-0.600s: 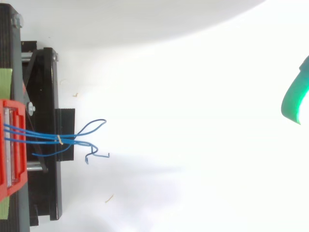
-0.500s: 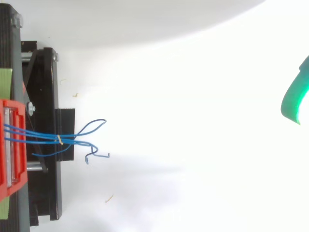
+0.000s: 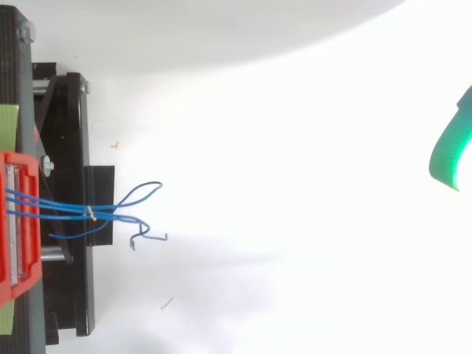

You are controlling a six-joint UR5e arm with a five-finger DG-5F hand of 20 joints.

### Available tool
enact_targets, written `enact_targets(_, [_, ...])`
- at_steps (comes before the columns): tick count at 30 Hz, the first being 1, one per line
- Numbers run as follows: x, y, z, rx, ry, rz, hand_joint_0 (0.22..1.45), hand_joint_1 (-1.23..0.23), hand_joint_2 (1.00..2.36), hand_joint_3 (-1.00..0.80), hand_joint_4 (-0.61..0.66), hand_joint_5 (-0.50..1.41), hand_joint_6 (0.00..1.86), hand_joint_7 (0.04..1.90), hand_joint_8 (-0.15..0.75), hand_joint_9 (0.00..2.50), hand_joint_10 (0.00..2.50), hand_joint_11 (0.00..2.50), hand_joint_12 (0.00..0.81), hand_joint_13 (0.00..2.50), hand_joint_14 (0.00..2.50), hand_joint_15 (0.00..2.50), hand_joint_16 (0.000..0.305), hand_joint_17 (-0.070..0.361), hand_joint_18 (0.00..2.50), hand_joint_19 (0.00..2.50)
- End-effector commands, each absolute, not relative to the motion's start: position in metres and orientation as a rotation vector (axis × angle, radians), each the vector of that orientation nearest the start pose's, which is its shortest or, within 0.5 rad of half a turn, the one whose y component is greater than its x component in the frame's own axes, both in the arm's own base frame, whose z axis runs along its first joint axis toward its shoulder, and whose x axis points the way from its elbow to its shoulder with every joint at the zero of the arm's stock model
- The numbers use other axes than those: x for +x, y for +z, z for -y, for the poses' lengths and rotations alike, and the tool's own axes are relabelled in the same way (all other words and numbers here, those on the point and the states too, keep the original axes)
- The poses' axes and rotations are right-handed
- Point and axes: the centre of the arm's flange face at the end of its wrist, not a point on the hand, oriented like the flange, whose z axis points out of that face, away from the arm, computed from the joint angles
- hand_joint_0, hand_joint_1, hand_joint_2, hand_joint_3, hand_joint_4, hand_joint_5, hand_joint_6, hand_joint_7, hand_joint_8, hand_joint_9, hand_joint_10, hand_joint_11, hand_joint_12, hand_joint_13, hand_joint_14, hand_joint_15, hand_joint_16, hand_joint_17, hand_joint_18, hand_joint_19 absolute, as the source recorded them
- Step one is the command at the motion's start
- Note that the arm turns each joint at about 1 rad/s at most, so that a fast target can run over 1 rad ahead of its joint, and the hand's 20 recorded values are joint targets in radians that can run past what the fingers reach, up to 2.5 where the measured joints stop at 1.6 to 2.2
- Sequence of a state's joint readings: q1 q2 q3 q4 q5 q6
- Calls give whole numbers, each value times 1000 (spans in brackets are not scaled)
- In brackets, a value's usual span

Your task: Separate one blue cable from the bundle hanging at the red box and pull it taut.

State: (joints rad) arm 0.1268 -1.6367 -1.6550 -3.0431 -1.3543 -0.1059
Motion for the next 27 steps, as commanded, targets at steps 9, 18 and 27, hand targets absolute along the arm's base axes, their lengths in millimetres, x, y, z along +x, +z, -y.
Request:
enact_targets(9, [532, 417, 85, 1203, 1031, -1214, 507, -682, 1000, -500, 188, -217, 502, 743, 247, 566, 5, 188, 300, 560, 9, 216, 37, 83, 667, 546])
enact_targets(18, [545, 393, 78, 1227, 973, -1239, 519, -669, 1000, -500, 194, -212, 502, 743, 251, 616, 7, 229, 300, 583, 8, 233, 37, 83, 677, 548])
enact_targets(27, [547, 393, 71, 1208, 900, -1224, 522, -668, 1000, -500, 197, -209, 502, 749, 252, 623, 7, 243, 301, 586, 10, 234, 37, 83, 678, 539])
